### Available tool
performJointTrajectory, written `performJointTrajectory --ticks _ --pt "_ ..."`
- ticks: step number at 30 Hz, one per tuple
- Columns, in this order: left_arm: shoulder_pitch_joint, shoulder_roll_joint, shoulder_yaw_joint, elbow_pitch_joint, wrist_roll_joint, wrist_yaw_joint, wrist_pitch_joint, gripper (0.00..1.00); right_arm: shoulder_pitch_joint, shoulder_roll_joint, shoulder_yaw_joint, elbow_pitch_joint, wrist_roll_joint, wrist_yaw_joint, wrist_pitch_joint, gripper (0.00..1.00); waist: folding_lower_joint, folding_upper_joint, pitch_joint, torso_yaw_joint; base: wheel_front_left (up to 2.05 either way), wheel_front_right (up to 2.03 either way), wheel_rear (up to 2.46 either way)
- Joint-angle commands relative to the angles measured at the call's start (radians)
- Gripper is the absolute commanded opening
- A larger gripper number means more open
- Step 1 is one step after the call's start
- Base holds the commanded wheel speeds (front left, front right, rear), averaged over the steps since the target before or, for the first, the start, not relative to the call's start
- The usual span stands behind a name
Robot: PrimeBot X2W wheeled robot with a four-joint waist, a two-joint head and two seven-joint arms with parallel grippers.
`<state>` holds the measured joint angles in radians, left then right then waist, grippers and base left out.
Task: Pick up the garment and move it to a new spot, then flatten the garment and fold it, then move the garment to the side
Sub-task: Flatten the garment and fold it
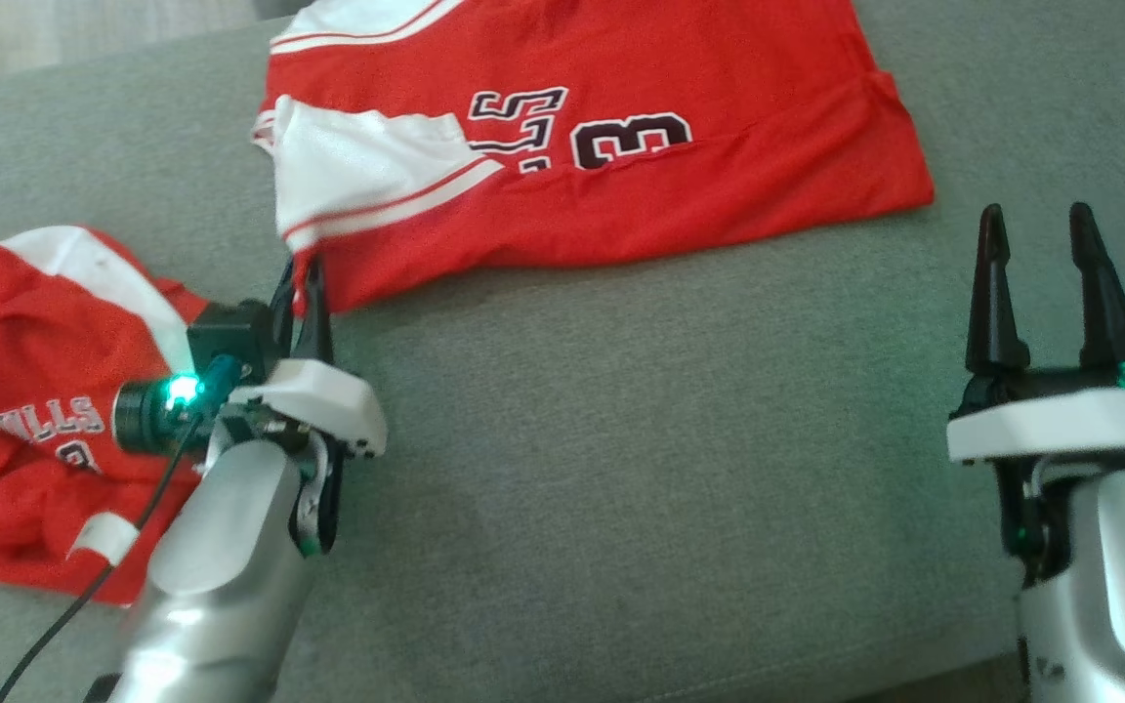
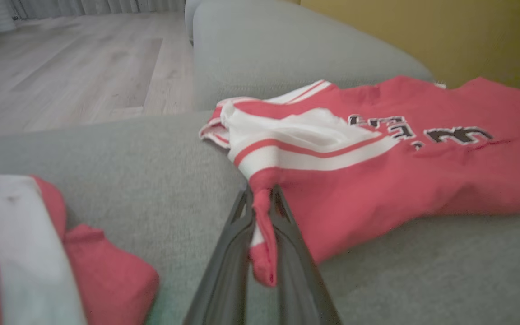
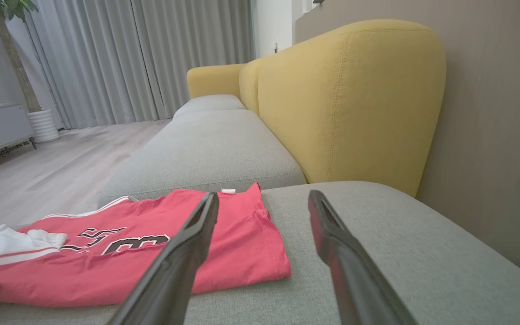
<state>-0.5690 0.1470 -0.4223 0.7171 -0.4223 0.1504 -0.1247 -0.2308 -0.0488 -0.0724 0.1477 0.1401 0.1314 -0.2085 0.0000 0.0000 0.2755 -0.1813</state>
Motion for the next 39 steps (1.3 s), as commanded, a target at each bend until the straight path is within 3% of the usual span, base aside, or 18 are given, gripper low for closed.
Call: performJointTrajectory --ticks 1,7,14,24,34,35,36,37,39 --pt "-0.035 0.015 0.020 -0.067 0.008 -0.004 -0.042 0.00 -0.052 -0.001 0.003 -0.011 -0.027 -0.001 0.037 1.00 0.0000 0.0000 -0.008 0.015 0.00 0.00 0.00" --pt "-0.047 0.016 -0.006 -0.190 0.033 -0.017 -0.084 0.00 -0.153 -0.001 -0.057 0.115 -0.077 -0.001 0.206 1.00 0.0000 0.0000 -0.002 0.048 0.00 0.00 0.00" --pt "-0.048 0.022 -0.050 -0.281 0.057 -0.024 -0.052 0.00 -0.329 -0.001 -0.145 0.326 -0.157 -0.001 0.329 1.00 0.0000 0.0000 0.032 0.077 0.00 0.00 0.00" --pt "-0.053 0.010 -0.095 -0.349 0.074 -0.023 -0.030 0.00 -0.485 -0.028 -0.254 0.568 -0.354 -0.001 0.398 1.00 0.0000 0.0000 0.090 0.122 0.00 0.00 0.00" --pt "-0.070 0.018 -0.107 -0.371 0.079 -0.016 -0.018 0.00 -0.567 -0.060 -0.250 0.753 -0.386 -0.001 0.414 1.00 0.0000 0.0000 0.126 0.128 0.00 0.00 0.00" --pt "-0.069 0.020 -0.108 -0.371 0.079 -0.016 -0.016 0.00 -0.574 -0.063 -0.243 0.768 -0.385 -0.001 0.411 0.69 0.0000 0.0000 0.126 0.127 0.00 0.00 0.00" --pt "-0.068 0.022 -0.108 -0.371 0.078 -0.015 -0.014 0.00 -0.580 -0.068 -0.235 0.781 -0.384 -0.001 0.406 0.27 0.0000 0.0000 0.126 0.127 0.00 0.00 0.00" --pt "-0.068 0.025 -0.108 -0.370 0.078 -0.015 -0.012 0.00 -0.585 -0.074 -0.225 0.792 -0.384 -0.001 0.397 0.00 0.0000 0.0000 0.126 0.126 0.00 0.00 0.00" --pt "-0.065 0.029 -0.108 -0.366 0.075 -0.014 -0.010 0.00 -0.595 -0.086 -0.209 0.811 -0.378 -0.001 0.376 0.00 0.0000 0.0000 0.121 0.126 0.00 0.00 0.00"
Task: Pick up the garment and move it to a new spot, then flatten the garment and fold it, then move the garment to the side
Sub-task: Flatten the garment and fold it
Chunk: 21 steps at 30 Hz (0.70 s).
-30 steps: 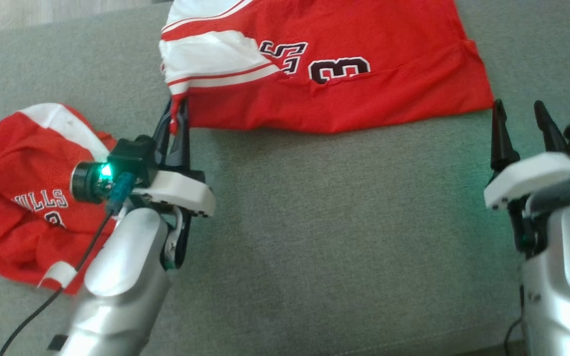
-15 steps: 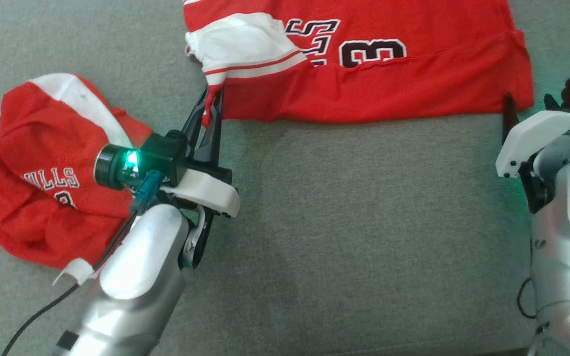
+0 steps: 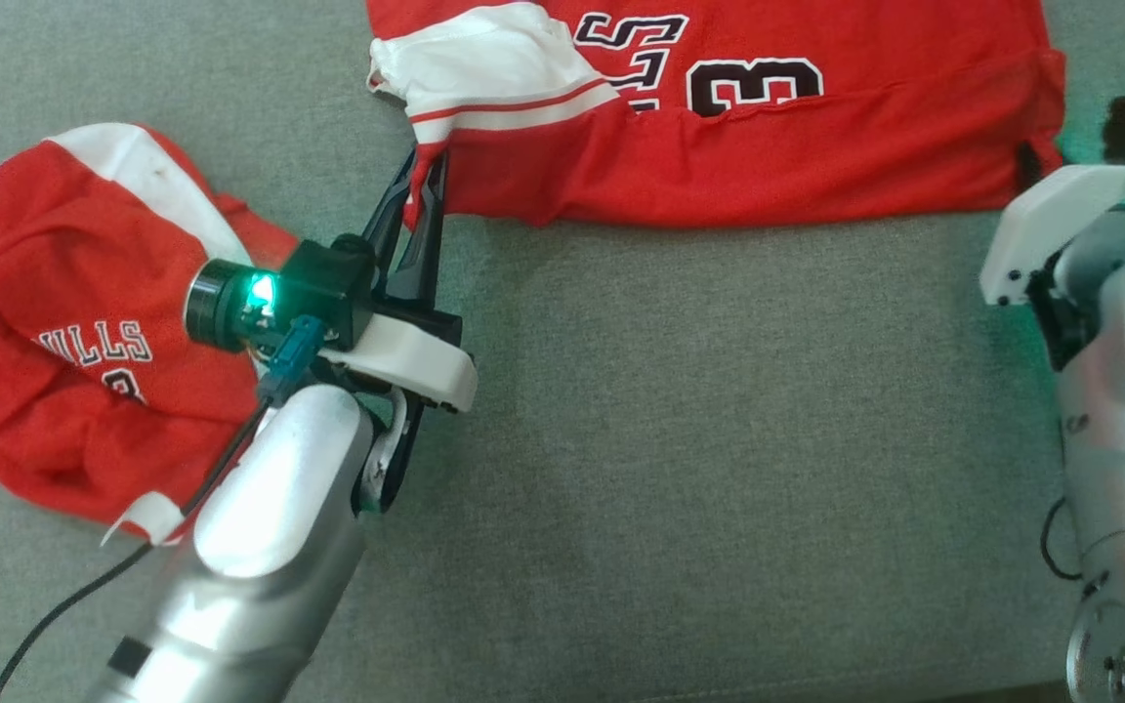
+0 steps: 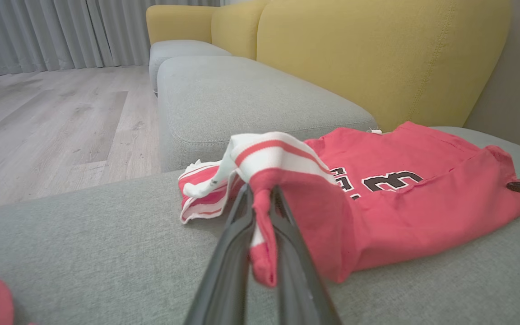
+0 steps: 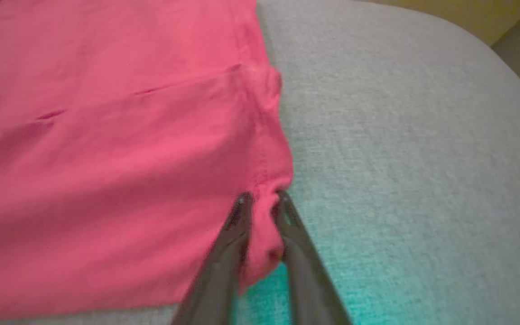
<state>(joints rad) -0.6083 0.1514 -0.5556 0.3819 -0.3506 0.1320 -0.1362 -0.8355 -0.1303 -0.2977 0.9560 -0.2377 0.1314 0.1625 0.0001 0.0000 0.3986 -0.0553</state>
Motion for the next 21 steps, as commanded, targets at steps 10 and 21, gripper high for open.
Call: performJointTrajectory --ticks 10,21 --pt "0.005 0.036 0.023 0.013 -0.016 0.007 0.007 0.00 0.010 -0.083 0.088 0.067 0.023 -0.001 -0.071 0.00 -0.0001 0.0000 -0.074 -0.004 0.00 0.00 0.00" --pt "0.072 0.044 -0.002 0.081 -0.040 -0.003 0.039 0.00 0.070 -0.150 0.188 0.100 0.091 -0.001 -0.056 0.00 -0.0001 0.0000 -0.184 -0.015 0.00 0.00 0.00"
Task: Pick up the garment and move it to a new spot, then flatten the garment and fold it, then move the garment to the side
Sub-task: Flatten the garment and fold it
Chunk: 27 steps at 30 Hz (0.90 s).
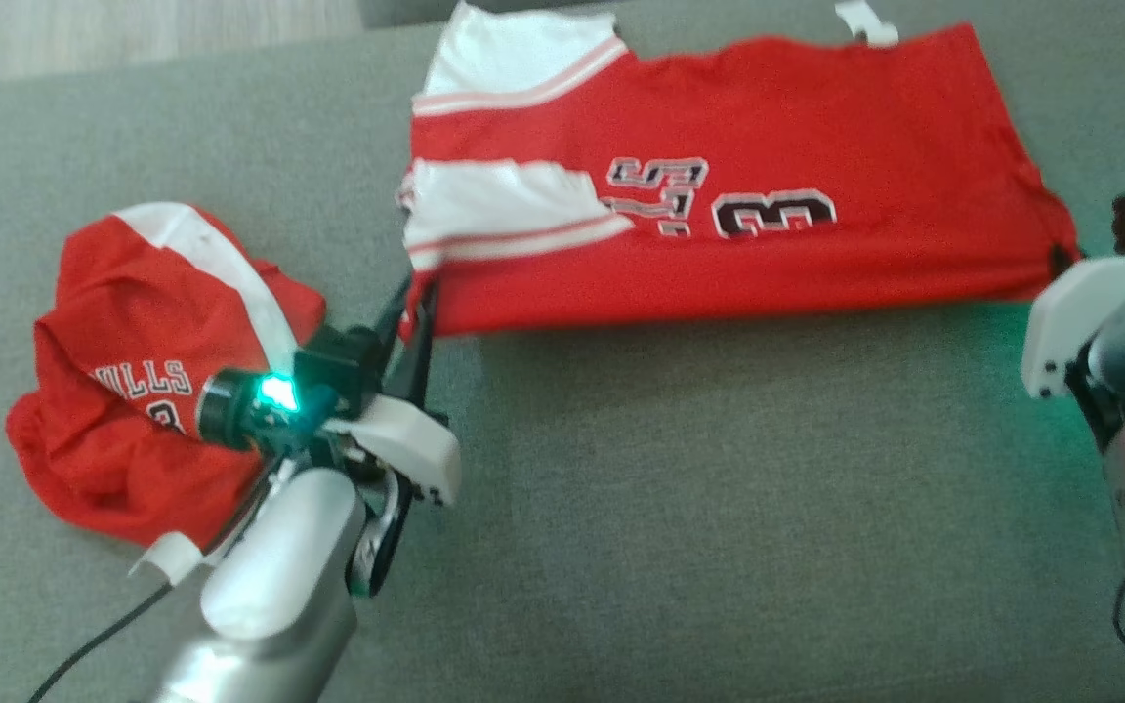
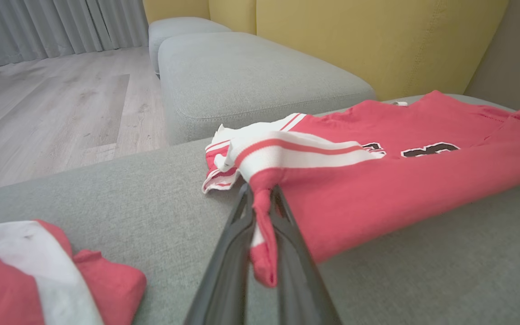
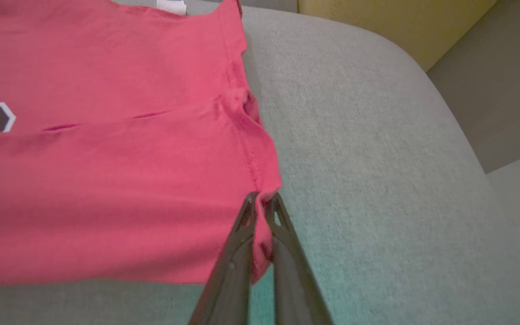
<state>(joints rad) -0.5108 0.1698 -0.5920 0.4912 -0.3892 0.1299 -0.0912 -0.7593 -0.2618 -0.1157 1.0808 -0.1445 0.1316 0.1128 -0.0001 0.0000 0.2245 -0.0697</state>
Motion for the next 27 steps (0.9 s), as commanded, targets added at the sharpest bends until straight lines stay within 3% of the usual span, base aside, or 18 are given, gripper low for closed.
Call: performJointTrajectory --ticks 1,8,13,20,25,26,27 --pt "-0.018 0.025 0.029 -0.023 -0.004 -0.004 0.001 0.00 0.003 -0.024 0.018 -0.023 0.008 -0.001 0.001 0.00 0.0001 0.0000 -0.020 0.000 0.00 0.00 0.00" --pt "0.041 0.024 -0.018 -0.011 -0.014 -0.026 0.063 0.00 0.089 -0.063 0.119 -0.046 0.127 -0.001 0.057 0.00 0.0001 0.0000 -0.083 0.011 0.00 0.00 0.00" --pt "0.099 0.024 -0.048 -0.035 -0.011 -0.021 0.070 0.00 0.200 -0.089 0.169 -0.136 0.234 -0.001 0.092 0.00 0.0001 0.0000 -0.135 0.012 0.00 0.00 0.00" --pt "0.164 0.027 -0.063 -0.076 -0.020 0.003 0.081 0.00 0.366 -0.112 0.145 -0.341 0.346 -0.001 0.144 0.00 0.0001 0.0000 -0.160 0.008 0.00 0.00 0.00" --pt "0.172 0.028 -0.069 -0.083 -0.019 0.013 0.082 0.00 0.463 -0.084 0.070 -0.492 0.360 -0.001 0.159 0.00 0.0001 0.0000 -0.156 0.006 0.00 0.00 0.00" --pt "0.173 0.026 -0.068 -0.081 -0.022 0.014 0.080 0.00 0.479 -0.072 0.052 -0.523 0.359 -0.001 0.154 0.71 0.0001 0.0000 -0.154 0.006 0.00 0.00 0.00" --pt "0.173 0.024 -0.065 -0.077 -0.026 0.014 0.078 0.20 0.492 -0.057 0.035 -0.553 0.363 -0.001 0.146 1.00 0.0001 0.0000 -0.150 0.005 0.00 0.00 0.00"
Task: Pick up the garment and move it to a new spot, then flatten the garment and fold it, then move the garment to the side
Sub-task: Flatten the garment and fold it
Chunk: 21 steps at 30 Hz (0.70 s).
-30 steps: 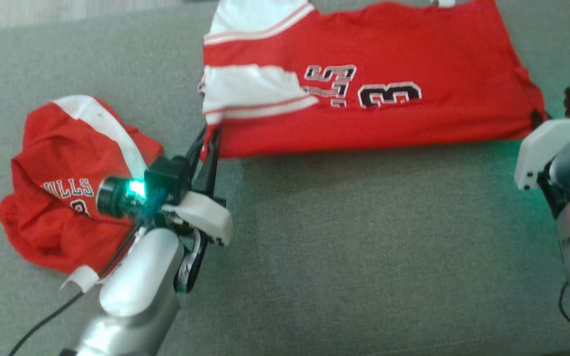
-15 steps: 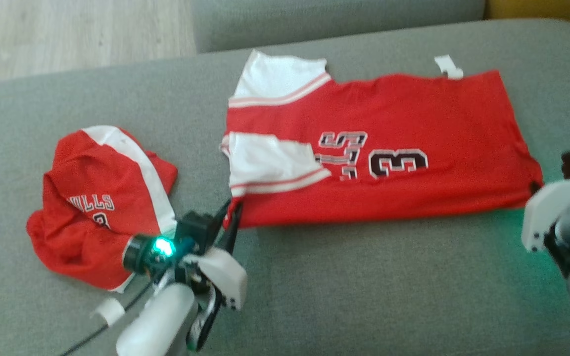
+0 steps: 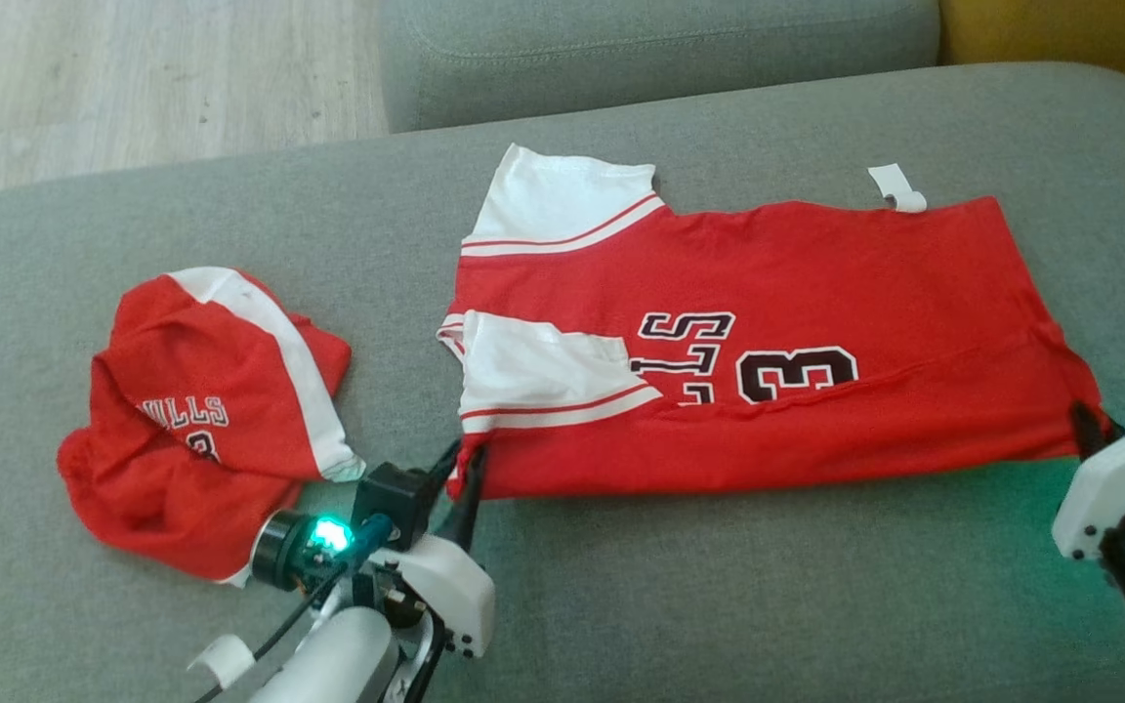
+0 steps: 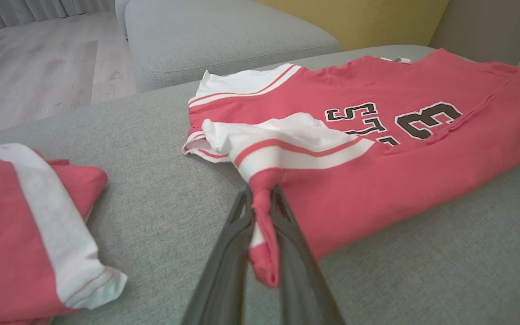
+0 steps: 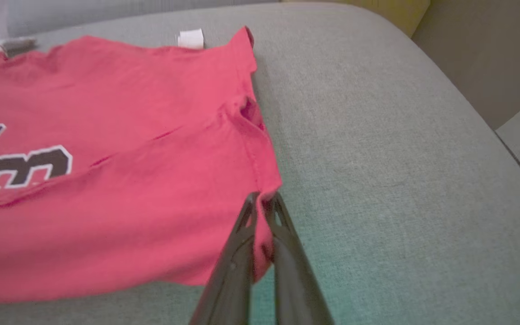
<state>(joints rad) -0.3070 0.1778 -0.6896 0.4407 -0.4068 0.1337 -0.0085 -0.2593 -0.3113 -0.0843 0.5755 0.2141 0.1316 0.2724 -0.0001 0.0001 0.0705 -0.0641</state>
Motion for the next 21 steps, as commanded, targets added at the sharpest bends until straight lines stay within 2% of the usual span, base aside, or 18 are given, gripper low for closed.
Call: performJointTrajectory --ticks 1,2,4,11,16,18,21 --pt "-0.033 0.015 0.032 -0.018 -0.011 0.008 -0.006 0.36 0.002 0.009 -0.021 -0.069 0.011 -0.001 -0.022 1.00 0.0001 -0.0001 0.008 -0.003 0.00 0.00 0.00" --pt "-0.037 0.016 0.028 -0.008 -0.009 0.006 -0.007 0.48 0.011 0.020 -0.037 -0.088 0.007 -0.001 -0.028 1.00 0.0001 -0.0001 0.011 -0.004 0.00 0.00 0.00" --pt "-0.047 0.014 0.028 0.012 -0.006 0.005 -0.019 1.00 0.025 0.042 -0.052 -0.126 -0.003 -0.001 -0.048 1.00 0.0001 -0.0001 0.020 -0.008 0.00 0.00 0.00" --pt "-0.090 0.003 0.079 0.016 -0.007 0.032 -0.168 1.00 0.035 0.136 -0.126 -0.281 -0.015 -0.001 -0.206 1.00 0.0001 -0.0001 0.052 -0.021 0.00 0.00 0.00" --pt "-0.151 0.030 0.105 -0.038 0.010 0.008 -0.230 1.00 0.041 0.176 -0.102 -0.374 -0.036 -0.001 -0.281 1.00 0.0001 -0.0001 0.102 -0.033 0.00 0.00 0.00" --pt "-0.172 0.041 0.108 -0.051 0.019 0.001 -0.233 1.00 0.038 0.180 -0.097 -0.385 -0.041 -0.001 -0.286 1.00 0.0001 -0.0001 0.115 -0.037 0.00 0.00 0.00" --pt "-0.251 0.077 0.121 -0.077 0.024 -0.031 -0.219 1.00 0.010 0.192 -0.086 -0.410 -0.053 -0.001 -0.293 1.00 0.0001 -0.0001 0.156 -0.054 0.00 0.00 0.00"
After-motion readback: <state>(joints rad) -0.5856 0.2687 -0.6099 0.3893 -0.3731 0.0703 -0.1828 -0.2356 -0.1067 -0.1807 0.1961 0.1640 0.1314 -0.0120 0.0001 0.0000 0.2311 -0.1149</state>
